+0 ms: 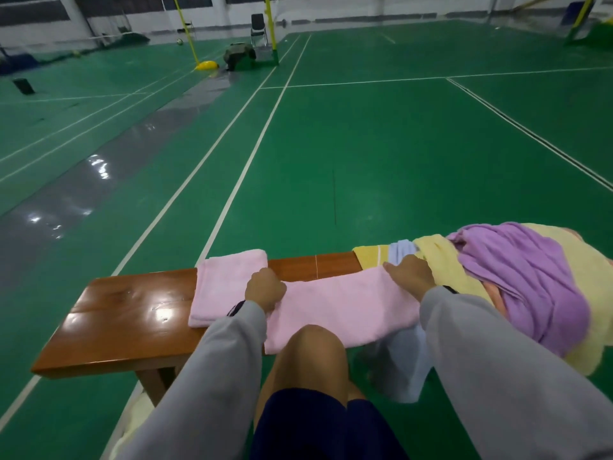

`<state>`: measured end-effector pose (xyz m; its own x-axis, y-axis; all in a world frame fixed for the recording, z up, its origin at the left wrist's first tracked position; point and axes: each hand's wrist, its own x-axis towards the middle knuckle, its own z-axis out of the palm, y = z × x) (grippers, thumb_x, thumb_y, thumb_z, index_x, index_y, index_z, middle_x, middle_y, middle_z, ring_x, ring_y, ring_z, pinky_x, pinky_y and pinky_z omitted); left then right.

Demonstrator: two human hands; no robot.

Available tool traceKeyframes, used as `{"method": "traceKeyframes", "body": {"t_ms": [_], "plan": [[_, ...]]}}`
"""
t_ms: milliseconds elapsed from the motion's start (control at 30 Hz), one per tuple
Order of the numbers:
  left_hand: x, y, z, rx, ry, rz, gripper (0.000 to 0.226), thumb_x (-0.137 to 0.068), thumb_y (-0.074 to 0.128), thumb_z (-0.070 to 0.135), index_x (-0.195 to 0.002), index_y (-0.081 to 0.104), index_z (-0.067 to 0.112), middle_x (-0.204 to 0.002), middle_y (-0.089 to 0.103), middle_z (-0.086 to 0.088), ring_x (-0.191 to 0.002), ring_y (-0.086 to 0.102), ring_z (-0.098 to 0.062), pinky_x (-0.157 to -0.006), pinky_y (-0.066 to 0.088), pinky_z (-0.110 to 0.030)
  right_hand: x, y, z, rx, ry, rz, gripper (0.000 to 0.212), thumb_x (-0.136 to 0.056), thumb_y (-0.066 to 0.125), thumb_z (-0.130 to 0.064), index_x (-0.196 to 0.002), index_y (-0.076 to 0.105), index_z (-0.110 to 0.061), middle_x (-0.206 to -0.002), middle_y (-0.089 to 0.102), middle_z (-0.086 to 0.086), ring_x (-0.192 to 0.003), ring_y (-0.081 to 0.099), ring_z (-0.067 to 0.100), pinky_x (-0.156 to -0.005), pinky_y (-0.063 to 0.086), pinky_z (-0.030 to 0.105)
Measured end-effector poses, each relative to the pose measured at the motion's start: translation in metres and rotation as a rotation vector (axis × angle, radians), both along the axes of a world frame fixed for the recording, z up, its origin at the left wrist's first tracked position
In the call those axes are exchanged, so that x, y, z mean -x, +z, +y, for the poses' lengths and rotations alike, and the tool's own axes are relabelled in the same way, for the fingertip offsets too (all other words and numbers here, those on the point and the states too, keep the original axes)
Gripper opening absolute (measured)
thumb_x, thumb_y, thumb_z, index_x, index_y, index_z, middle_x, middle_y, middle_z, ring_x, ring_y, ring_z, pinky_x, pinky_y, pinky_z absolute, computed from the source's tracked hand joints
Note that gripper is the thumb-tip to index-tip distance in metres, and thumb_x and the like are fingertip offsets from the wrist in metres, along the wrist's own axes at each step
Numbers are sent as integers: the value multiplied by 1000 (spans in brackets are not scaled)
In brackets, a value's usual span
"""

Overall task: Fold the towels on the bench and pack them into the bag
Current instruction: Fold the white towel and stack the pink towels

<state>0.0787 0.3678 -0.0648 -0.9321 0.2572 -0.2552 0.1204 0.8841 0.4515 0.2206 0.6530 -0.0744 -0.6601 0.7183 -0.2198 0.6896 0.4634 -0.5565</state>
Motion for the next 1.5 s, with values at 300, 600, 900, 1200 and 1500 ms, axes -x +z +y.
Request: {"method": "traceKeyframes", "body": {"t_ms": [300, 600, 900, 1200, 1500], "plan": [[5, -8, 16, 262, -216, -165, 53, -77, 89, 32, -117, 66, 7, -117, 71, -10, -96, 66, -28, -92, 55, -36, 11, 10, 13, 366, 48, -258, 67, -70, 90, -33, -122, 63, -3, -128, 62, 9, -115, 59, 32, -104, 46, 38], [36, -13, 22, -294, 21, -333, 88, -53, 86, 41, -128, 57, 5, -124, 65, -10, -109, 64, -33, -97, 54, -47, 10, 37, 29, -127, 139, -244, 62, -80, 85, -36, -123, 57, -2, -128, 61, 16, -117, 57, 32, -79, 43, 32], [24, -8, 32, -271, 172, -184, 3, -90, 62, 8, -93, 62, 6, -97, 69, -15, -90, 67, -35, -83, 60, -45, 23, 46, 42, -64, -20, -34, 28, -89, 69, -29, -102, 61, -6, -105, 64, 16, -96, 59, 35, -72, 39, 31], [15, 5, 31, -317, 200, -364, 16, -101, 48, 22, -112, 55, 13, -104, 66, -14, -87, 68, -33, -75, 64, -48, 74, 60, -27, 43, 87, 123, 27, -80, 74, -21, -67, 53, -12, -65, 51, 2, -69, 54, 26, -48, 30, 26], [5, 7, 13, -541, 271, -620, 75, -97, 34, 74, -121, 65, 10, -110, 72, -20, -100, 71, -38, -90, 60, -49, 109, 31, -145, 480, 126, 131, 21, -91, 67, -18, -94, 61, 3, -77, 70, 20, -63, 72, 31, -50, 58, 34]]}}
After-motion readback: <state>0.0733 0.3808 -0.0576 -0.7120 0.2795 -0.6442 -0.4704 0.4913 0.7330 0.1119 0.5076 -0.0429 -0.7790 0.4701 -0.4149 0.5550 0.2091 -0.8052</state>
